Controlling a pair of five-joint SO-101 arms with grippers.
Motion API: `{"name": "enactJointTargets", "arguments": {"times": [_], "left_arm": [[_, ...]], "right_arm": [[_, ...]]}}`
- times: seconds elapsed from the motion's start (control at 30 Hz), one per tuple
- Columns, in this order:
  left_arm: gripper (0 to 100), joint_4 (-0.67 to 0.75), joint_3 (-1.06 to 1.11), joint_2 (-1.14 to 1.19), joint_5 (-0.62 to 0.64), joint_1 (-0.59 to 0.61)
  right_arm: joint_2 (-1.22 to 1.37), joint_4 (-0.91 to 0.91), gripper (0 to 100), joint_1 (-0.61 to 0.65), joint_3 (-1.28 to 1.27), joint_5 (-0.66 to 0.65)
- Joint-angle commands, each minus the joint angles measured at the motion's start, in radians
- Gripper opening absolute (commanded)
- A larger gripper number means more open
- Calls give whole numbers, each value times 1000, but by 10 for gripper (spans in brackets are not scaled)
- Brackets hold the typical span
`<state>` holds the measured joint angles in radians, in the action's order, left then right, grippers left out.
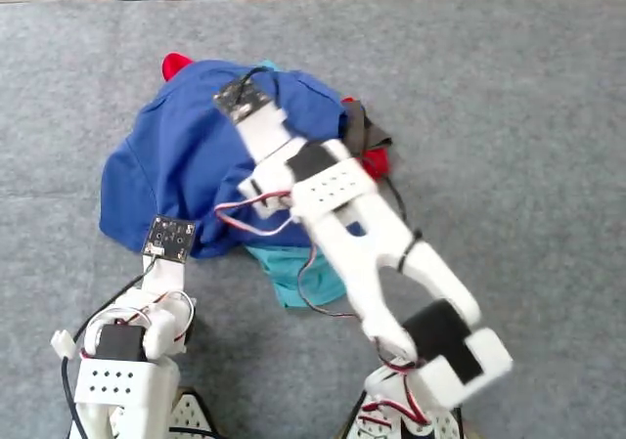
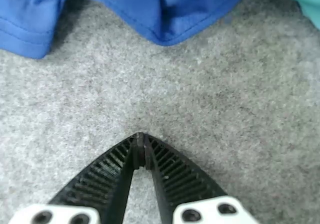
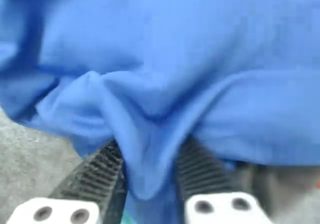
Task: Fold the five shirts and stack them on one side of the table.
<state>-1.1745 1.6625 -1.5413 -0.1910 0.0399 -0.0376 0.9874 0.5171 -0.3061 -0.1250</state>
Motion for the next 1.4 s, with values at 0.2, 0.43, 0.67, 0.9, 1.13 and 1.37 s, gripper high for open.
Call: {"name": "enactJointTargets", "arguments": {"times": [0.2,0.43,0.67,0.9,1.13,1.37], "left_arm": [[32,14,-5,-6,-6,8],[32,14,-5,-6,-6,8],[32,14,-5,-6,-6,8],[32,14,-5,-6,-6,8],[32,14,-5,-6,-6,8],[32,52,-2,-8,-2,-130]], "right_arm": [[-424,245,14,-216,338,-115],[-668,261,14,-637,409,-120],[-680,252,14,-872,41,-114],[-682,-127,14,-862,-604,-120],[-705,-361,15,-819,-975,-120],[-705,-422,15,-815,-1041,-118]]}}
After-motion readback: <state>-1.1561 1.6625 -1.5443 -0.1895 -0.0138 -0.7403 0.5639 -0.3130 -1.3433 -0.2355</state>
